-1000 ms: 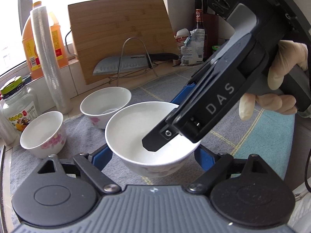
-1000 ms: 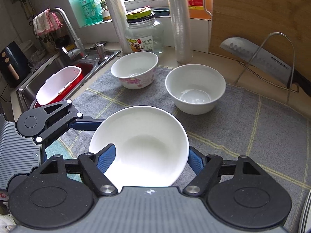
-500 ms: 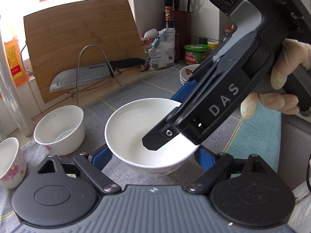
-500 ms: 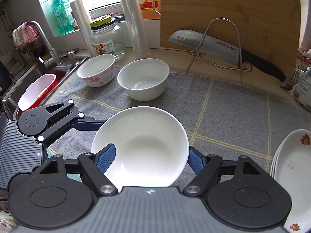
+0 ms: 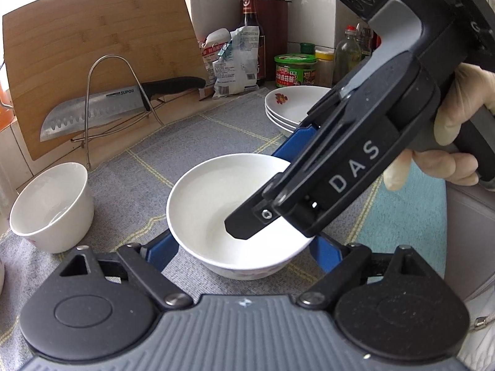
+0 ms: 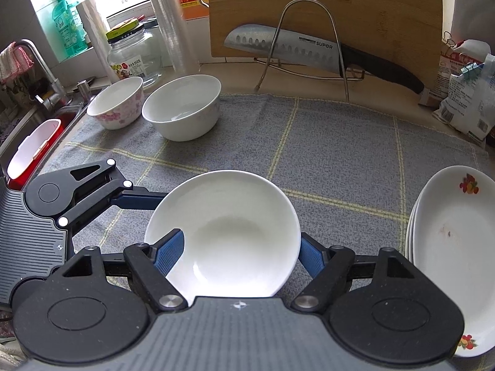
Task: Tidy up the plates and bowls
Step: 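Lift the white bowl and carry it toward the plate stack with the right gripper, then lower the bowl onto the towel beside the plates and open the right gripper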
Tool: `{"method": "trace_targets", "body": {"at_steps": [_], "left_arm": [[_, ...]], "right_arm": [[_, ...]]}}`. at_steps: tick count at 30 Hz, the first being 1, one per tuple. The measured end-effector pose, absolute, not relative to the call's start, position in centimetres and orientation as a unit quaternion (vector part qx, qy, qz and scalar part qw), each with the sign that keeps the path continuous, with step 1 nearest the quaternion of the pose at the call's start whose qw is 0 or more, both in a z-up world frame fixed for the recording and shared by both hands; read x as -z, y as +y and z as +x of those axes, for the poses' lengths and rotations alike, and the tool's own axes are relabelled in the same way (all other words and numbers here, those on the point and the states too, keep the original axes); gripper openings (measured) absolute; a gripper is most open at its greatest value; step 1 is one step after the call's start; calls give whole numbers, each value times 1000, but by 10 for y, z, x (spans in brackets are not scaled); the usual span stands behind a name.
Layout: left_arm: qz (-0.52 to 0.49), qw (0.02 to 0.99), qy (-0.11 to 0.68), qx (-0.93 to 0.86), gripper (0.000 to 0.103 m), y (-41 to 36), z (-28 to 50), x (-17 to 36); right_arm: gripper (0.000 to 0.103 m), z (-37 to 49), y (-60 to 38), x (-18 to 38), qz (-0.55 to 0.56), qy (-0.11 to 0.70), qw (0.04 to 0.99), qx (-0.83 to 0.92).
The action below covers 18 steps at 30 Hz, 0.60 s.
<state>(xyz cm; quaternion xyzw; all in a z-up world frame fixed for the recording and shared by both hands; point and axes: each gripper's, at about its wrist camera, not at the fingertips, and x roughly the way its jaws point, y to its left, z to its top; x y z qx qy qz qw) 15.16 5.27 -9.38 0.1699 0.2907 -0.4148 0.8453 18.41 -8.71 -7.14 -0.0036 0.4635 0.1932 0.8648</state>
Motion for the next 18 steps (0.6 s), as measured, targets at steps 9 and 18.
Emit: {"method": "trace_targets", "body": {"at_steps": [9,18], "left_arm": [[157,846,289,421,102,57,153,94],[128,864,291,391,102,93,140,89]], "right_arm": [[99,183,-85,72,-13,457,867,-198],[103,168,-85,54,-40,404,901,-155]]}}
